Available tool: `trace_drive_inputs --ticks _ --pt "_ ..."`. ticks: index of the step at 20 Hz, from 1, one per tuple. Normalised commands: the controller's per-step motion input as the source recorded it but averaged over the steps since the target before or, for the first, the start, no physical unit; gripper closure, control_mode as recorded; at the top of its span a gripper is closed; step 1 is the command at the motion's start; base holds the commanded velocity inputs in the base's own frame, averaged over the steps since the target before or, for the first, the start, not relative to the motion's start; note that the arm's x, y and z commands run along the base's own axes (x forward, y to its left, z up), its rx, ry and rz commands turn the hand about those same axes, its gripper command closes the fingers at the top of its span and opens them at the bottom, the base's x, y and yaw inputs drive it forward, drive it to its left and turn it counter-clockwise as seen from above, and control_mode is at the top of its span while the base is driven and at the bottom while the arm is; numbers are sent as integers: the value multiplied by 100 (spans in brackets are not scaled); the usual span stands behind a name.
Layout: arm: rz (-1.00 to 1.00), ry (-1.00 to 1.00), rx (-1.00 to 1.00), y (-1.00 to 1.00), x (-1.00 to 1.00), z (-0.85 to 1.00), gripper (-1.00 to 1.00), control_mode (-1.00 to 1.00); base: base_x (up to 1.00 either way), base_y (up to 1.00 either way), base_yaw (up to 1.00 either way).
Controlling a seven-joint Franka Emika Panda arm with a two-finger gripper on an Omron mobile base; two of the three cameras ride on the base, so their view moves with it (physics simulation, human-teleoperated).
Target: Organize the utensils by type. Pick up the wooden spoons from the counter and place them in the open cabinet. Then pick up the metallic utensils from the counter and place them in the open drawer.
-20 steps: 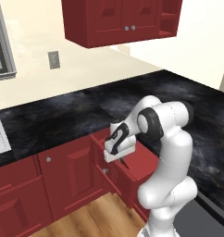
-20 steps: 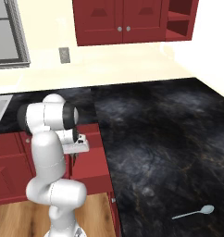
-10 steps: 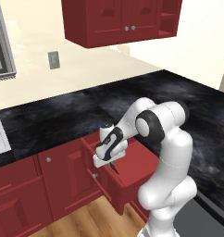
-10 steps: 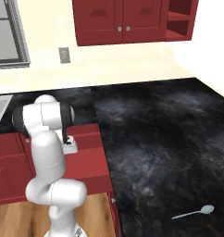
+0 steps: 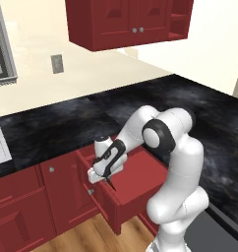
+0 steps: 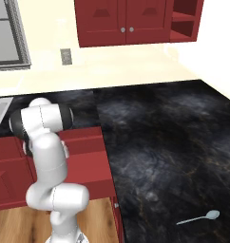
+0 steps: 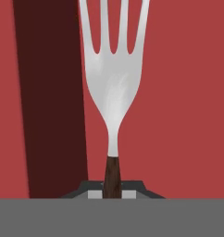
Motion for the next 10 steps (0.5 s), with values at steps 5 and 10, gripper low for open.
trace_drive_inputs --ticks 5,10 --pt "0 0 -2 22 0 0 100 -100 0 0 0" --pt "0 0 -9 -2 12 2 100 -100 0 0 0"
